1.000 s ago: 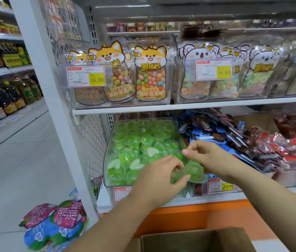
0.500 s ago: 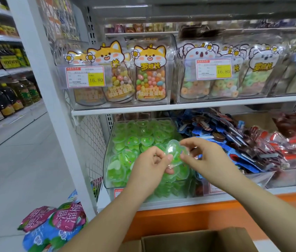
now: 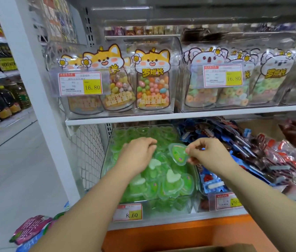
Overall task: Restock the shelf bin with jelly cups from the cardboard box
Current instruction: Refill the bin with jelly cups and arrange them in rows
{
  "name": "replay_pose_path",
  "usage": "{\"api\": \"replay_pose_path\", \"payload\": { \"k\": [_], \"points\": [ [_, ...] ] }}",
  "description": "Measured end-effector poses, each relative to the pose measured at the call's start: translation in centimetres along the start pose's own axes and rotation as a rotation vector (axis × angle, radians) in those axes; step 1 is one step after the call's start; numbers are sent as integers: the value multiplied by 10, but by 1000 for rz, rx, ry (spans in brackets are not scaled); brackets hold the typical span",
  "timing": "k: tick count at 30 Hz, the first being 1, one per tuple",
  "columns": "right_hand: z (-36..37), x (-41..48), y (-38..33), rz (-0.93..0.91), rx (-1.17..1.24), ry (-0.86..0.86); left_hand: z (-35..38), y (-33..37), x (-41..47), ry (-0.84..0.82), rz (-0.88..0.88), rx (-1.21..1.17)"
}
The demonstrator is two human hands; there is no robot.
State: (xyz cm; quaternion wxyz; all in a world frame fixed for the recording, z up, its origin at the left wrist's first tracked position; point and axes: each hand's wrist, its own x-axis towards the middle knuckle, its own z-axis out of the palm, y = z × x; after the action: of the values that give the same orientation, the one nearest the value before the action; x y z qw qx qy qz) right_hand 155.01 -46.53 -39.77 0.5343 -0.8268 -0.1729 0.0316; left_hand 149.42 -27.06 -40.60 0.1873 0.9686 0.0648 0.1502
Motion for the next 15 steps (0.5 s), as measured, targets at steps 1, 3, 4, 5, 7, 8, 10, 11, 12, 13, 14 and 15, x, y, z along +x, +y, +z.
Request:
{"api": "replay_pose_path", "payload": {
  "k": [1, 3, 4, 5, 7, 8, 10, 11, 12, 13, 14, 15],
  "points": [
    [4, 5, 1, 27, 14, 25, 1, -4, 7, -65, 3, 108],
    [14, 13, 3, 64, 36, 60, 4, -7, 22, -164, 36, 185],
    [19, 16, 4, 71, 28, 71, 5, -7, 27, -200, 53, 187],
    [23, 19, 4, 71, 0, 80, 6, -8, 33, -235, 59, 184],
    [29, 25, 4, 63, -78, 88, 8, -8, 41, -302, 62, 190],
    [31, 28, 4, 56, -98, 88, 9, -8, 43, -326, 65, 202],
    [36, 35, 4, 54, -99, 75, 10, -9, 46, -354, 71, 222],
    [38, 38, 5, 60, -89, 68, 11, -10, 47, -357, 70, 232],
    [40, 41, 6, 65, -76, 62, 12, -11, 48, -355, 66, 241],
    [42, 42, 6, 67, -66, 54, 12, -13, 49, -350, 64, 247],
    [44, 43, 6, 73, -65, 41, 12, -14, 49, -342, 64, 249],
    [45, 44, 7, 82, -65, 27, 12, -16, 50, -333, 68, 248]
  ]
}}
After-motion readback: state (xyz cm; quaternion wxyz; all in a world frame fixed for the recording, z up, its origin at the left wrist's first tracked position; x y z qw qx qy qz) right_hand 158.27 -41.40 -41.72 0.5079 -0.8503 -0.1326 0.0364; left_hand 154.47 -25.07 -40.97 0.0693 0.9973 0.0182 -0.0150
